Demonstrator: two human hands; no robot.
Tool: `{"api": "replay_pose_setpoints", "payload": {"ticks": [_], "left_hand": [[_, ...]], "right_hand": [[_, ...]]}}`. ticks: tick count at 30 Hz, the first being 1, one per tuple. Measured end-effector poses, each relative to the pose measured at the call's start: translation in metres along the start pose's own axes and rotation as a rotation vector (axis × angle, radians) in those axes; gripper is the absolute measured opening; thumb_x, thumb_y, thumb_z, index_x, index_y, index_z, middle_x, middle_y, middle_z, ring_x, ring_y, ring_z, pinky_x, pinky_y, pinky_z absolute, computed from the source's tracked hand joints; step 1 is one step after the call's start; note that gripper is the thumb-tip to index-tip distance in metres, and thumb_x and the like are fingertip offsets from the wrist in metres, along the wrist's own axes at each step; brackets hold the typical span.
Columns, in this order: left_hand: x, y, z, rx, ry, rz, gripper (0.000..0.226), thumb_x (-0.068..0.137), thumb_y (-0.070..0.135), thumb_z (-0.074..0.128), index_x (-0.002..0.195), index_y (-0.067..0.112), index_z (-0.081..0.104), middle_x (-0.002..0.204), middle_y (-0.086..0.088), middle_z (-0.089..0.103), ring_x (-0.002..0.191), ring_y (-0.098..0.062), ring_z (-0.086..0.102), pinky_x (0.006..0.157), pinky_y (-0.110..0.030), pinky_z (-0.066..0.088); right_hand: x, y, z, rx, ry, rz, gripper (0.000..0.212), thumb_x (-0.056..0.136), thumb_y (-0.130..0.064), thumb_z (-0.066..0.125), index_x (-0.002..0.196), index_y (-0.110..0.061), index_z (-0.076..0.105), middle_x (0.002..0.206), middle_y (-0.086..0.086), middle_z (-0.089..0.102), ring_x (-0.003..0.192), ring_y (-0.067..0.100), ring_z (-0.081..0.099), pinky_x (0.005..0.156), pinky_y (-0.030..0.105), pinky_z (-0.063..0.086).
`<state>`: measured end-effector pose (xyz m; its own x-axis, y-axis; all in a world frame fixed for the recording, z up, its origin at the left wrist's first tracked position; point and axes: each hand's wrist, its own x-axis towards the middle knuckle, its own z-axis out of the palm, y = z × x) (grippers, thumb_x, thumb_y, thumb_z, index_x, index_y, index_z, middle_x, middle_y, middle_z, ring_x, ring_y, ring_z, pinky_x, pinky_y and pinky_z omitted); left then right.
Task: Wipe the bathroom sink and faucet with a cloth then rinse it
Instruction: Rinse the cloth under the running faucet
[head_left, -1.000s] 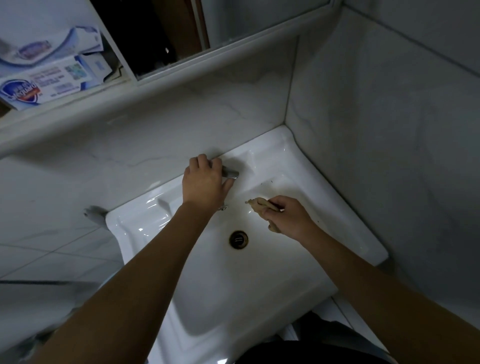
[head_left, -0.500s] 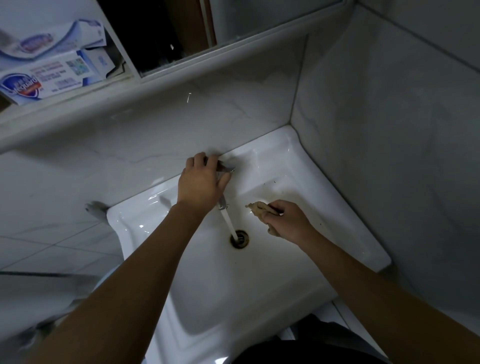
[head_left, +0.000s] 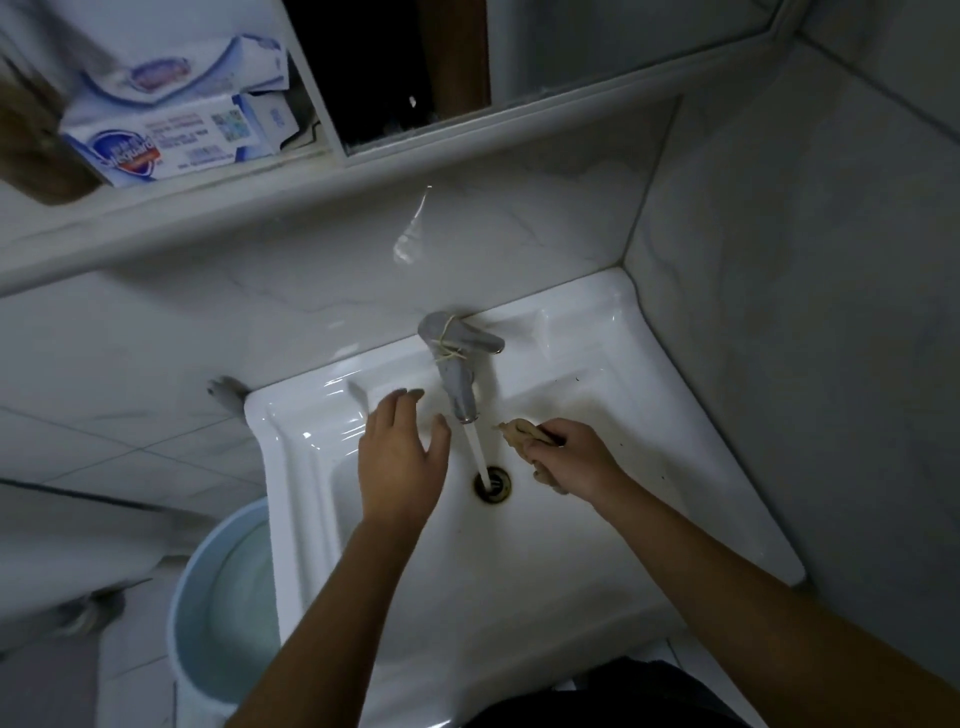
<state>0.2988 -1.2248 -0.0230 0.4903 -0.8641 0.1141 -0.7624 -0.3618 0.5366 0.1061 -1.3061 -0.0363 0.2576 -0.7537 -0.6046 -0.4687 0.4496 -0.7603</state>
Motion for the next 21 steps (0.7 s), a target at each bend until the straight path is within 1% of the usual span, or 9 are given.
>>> {"api": "replay_pose_setpoints", "payload": {"ticks": [2, 4, 6, 10, 12, 15, 17, 19, 21], "left_hand": [[-0.015, -0.007, 0.001, -0.070, -0.040, -0.156, 0.032, 0.098, 0.034, 0.053, 0.124, 0.017, 0.063, 0.123, -0.001, 0.066, 0.107, -0.024, 0.064, 0.092, -0.038, 0.050], [-0.025, -0.015, 0.004, -0.169, -0.130, -0.365, 0.028, 0.098, 0.037, 0.053, 0.116, 0.020, 0.066, 0.113, 0.003, 0.071, 0.097, -0.017, 0.066, 0.085, -0.032, 0.050], [-0.029, -0.021, 0.007, -0.343, -0.205, -0.539, 0.024, 0.097, 0.039, 0.055, 0.106, 0.021, 0.068, 0.107, 0.002, 0.073, 0.094, -0.015, 0.068, 0.083, -0.033, 0.051], [-0.031, -0.025, 0.008, -0.727, -0.252, -0.786, 0.018, 0.096, 0.037, 0.060, 0.099, 0.020, 0.067, 0.105, -0.004, 0.074, 0.093, -0.020, 0.072, 0.087, -0.041, 0.057], [-0.027, -0.025, 0.011, -0.803, -0.281, -0.830, 0.021, 0.096, 0.039, 0.062, 0.104, 0.020, 0.068, 0.106, -0.003, 0.073, 0.098, -0.021, 0.071, 0.088, -0.041, 0.058], [-0.018, -0.024, 0.019, -0.818, -0.313, -0.823, 0.033, 0.094, 0.044, 0.063, 0.112, 0.017, 0.068, 0.106, -0.002, 0.073, 0.099, -0.019, 0.070, 0.082, -0.034, 0.058], [-0.012, -0.023, 0.027, -0.817, -0.360, -0.814, 0.034, 0.094, 0.044, 0.063, 0.113, 0.017, 0.067, 0.107, -0.003, 0.072, 0.099, -0.018, 0.069, 0.080, -0.033, 0.057], [-0.008, -0.021, 0.035, -0.812, -0.420, -0.823, 0.030, 0.093, 0.041, 0.064, 0.114, 0.019, 0.062, 0.107, -0.003, 0.070, 0.097, -0.017, 0.067, 0.080, -0.033, 0.056], [-0.004, -0.020, 0.043, -0.793, -0.460, -0.829, 0.028, 0.092, 0.036, 0.065, 0.112, 0.017, 0.062, 0.107, -0.005, 0.070, 0.096, -0.020, 0.067, 0.082, -0.036, 0.058]], "right_hand": [[0.006, -0.007, 0.007, 0.010, -0.021, -0.006, 0.016, 0.088, -0.017, 0.061, 0.096, -0.005, 0.066, 0.069, 0.005, 0.066, 0.062, 0.020, 0.064, 0.051, 0.027, 0.045], [0.015, -0.012, 0.017, 0.027, -0.051, -0.015, 0.011, 0.090, -0.012, 0.059, 0.094, -0.004, 0.066, 0.075, 0.009, 0.067, 0.068, 0.025, 0.063, 0.059, 0.036, 0.054], [0.026, -0.015, 0.028, 0.085, -0.101, 0.007, 0.012, 0.092, -0.006, 0.057, 0.095, -0.008, 0.068, 0.086, 0.011, 0.067, 0.075, 0.024, 0.064, 0.071, 0.041, 0.058], [0.047, -0.023, 0.046, 0.202, -0.192, 0.111, 0.020, 0.094, -0.006, 0.057, 0.110, -0.006, 0.067, 0.095, 0.011, 0.067, 0.082, 0.023, 0.065, 0.076, 0.040, 0.059], [0.055, -0.023, 0.054, 0.225, -0.209, 0.170, 0.025, 0.091, -0.012, 0.060, 0.115, -0.010, 0.068, 0.097, 0.012, 0.068, 0.085, 0.025, 0.064, 0.083, 0.043, 0.058], [0.061, -0.018, 0.063, 0.234, -0.247, 0.237, 0.030, 0.090, -0.017, 0.057, 0.117, -0.017, 0.068, 0.095, 0.009, 0.070, 0.084, 0.031, 0.064, 0.075, 0.038, 0.052], [0.064, -0.010, 0.064, 0.326, -0.309, 0.282, 0.030, 0.090, -0.019, 0.056, 0.116, -0.011, 0.068, 0.106, 0.013, 0.072, 0.098, 0.034, 0.068, 0.081, 0.040, 0.055], [0.067, -0.001, 0.062, 0.432, -0.385, 0.300, 0.031, 0.092, -0.026, 0.056, 0.114, -0.008, 0.068, 0.109, 0.013, 0.071, 0.101, 0.031, 0.067, 0.082, 0.039, 0.056], [0.071, 0.004, 0.058, 0.485, -0.485, 0.304, 0.042, 0.097, -0.040, 0.052, 0.125, -0.013, 0.067, 0.124, 0.012, 0.069, 0.110, 0.030, 0.065, 0.088, 0.040, 0.053]]}}
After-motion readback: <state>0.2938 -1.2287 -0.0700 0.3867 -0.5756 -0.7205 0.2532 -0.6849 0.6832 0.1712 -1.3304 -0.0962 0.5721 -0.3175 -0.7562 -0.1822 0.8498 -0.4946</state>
